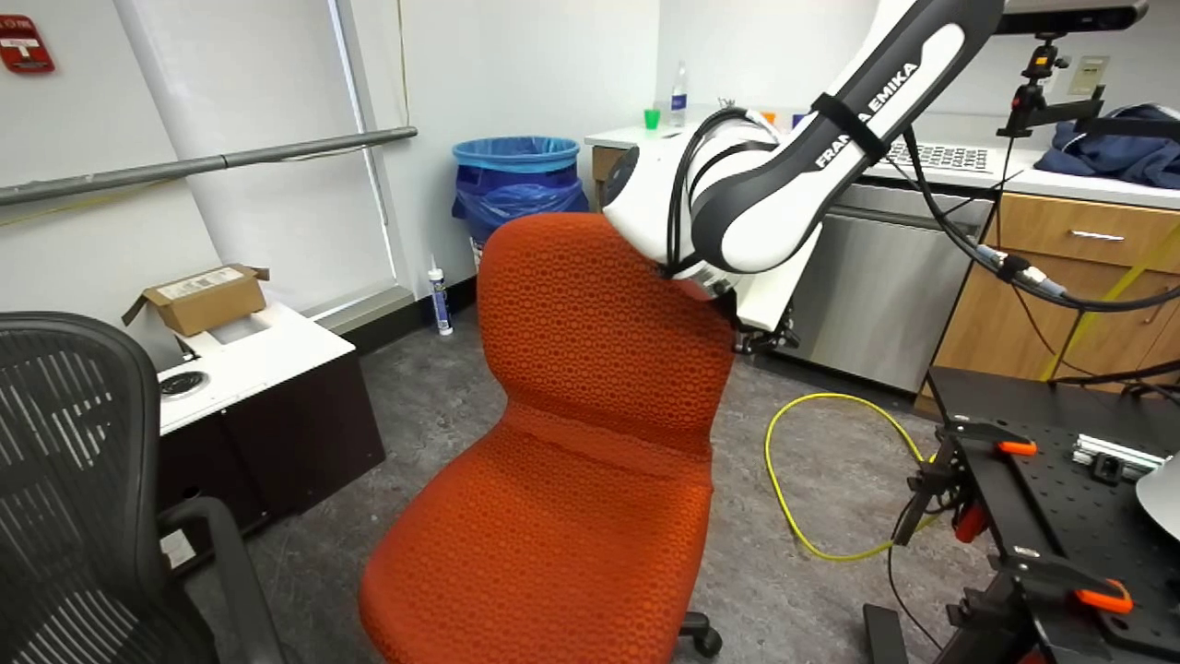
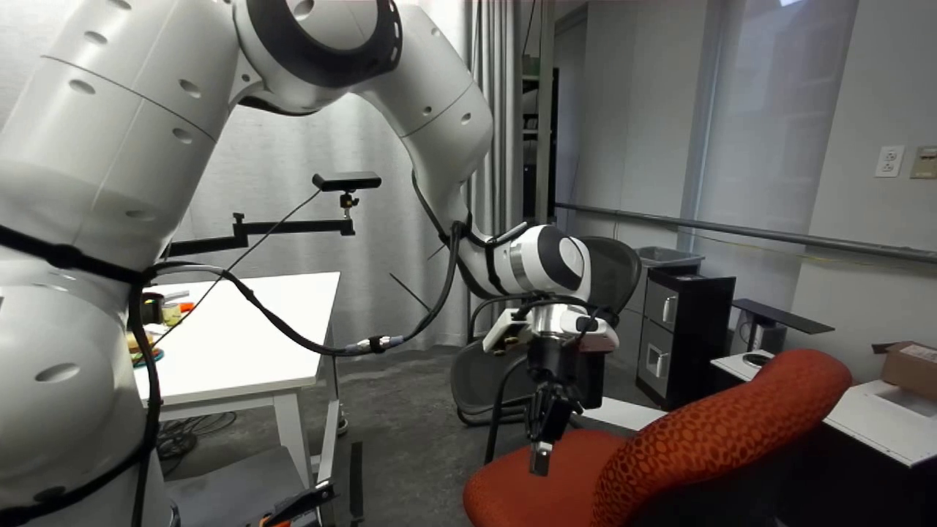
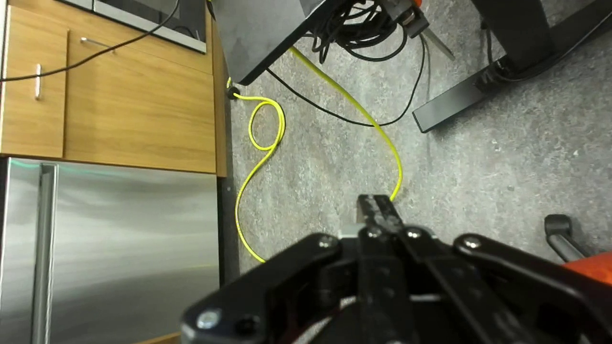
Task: Push the orange chair back and forth
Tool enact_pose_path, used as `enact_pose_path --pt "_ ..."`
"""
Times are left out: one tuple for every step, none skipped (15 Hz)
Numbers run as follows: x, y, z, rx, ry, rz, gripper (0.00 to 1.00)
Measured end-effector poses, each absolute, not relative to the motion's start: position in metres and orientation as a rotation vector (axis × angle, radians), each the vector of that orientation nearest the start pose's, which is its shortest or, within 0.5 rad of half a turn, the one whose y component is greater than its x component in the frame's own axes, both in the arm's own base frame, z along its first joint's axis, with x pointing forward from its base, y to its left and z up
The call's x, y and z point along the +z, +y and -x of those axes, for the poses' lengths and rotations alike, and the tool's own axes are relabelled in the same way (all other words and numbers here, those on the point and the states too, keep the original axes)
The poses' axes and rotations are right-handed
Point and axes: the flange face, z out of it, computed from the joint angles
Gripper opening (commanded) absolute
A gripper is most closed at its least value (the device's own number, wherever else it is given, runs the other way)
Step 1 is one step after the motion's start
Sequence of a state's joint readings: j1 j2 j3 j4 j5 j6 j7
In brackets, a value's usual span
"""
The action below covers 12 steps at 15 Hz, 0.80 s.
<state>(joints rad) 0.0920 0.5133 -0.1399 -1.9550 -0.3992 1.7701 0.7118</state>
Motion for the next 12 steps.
enact_pose_path --pt "0.183 -0.068 -0.534 -0.672 -0.665 -2.339 0.00" --pt "0.175 -0.075 -0.535 -0.674 -0.672 -2.331 0.00" --pt "0.168 -0.079 -0.539 -0.661 -0.678 -2.330 0.00" --pt "0.162 -0.081 -0.544 -0.637 -0.683 -2.331 0.00" --pt "0.156 -0.082 -0.551 -0.601 -0.687 -2.333 0.00" --pt "0.151 -0.082 -0.559 -0.552 -0.696 -2.330 0.00" --pt "0.148 -0.082 -0.569 -0.493 -0.709 -2.321 0.00" --pt "0.147 -0.081 -0.579 -0.431 -0.726 -2.311 0.00" --pt "0.147 -0.081 -0.589 -0.369 -0.744 -2.293 0.00" --pt "0.148 -0.081 -0.598 -0.315 -0.758 -2.273 0.00" --pt "0.150 -0.081 -0.604 -0.275 -0.775 -2.250 0.00" --pt "0.150 -0.082 -0.607 -0.244 -0.791 -2.224 0.00"
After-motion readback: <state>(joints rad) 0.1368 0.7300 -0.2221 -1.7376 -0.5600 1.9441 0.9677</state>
